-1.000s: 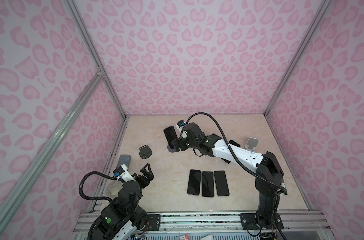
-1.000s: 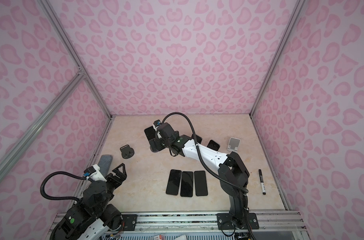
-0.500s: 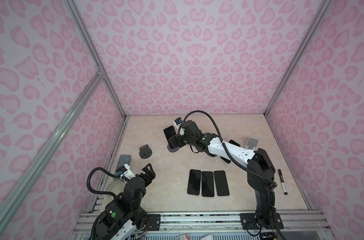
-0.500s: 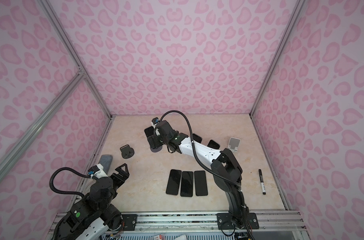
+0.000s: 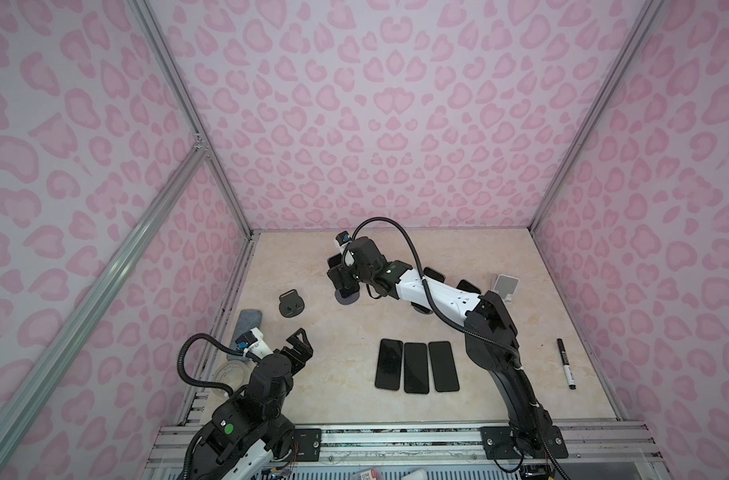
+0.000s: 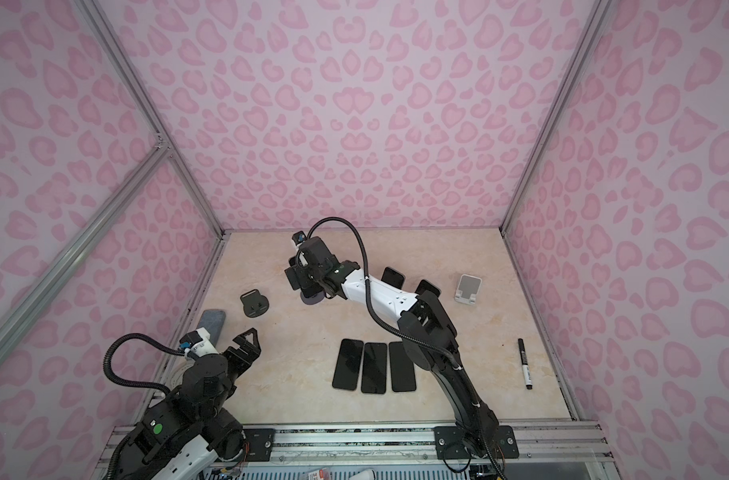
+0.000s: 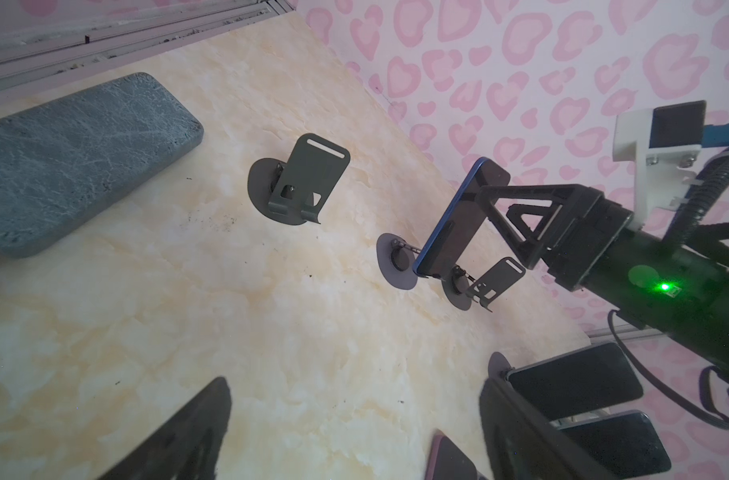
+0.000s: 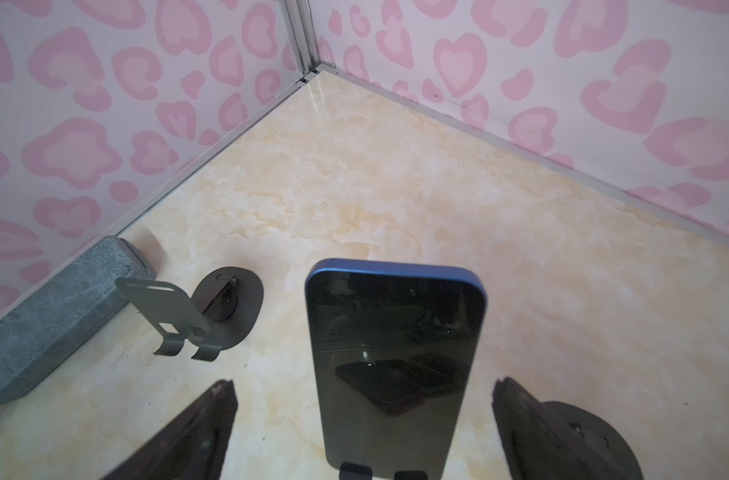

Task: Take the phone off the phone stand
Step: 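Lower the open right gripper around the blue-edged phone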

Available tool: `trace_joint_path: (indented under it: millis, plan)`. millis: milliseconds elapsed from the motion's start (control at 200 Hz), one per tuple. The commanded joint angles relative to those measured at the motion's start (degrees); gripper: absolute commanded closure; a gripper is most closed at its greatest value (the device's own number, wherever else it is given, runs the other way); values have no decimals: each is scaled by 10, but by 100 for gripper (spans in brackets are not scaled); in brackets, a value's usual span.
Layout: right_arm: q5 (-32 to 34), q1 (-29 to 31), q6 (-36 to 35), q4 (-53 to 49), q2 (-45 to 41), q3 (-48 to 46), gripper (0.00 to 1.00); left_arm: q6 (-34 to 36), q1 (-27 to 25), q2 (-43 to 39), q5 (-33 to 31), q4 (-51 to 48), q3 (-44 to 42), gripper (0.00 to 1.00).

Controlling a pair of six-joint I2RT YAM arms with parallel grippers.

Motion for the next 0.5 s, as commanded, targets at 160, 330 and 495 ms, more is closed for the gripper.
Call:
trace_joint_path:
  millis: [160, 330, 495]
  plan:
    - [16, 0, -19, 12, 30, 11, 2, 31, 0, -20, -26, -8, 7, 4]
    - [-1, 0, -17, 15, 47, 17, 2, 69, 0, -46, -22, 1, 12, 5]
    - [52, -1, -6, 31, 49, 9, 2, 96, 0, -49, -11, -2, 19, 5]
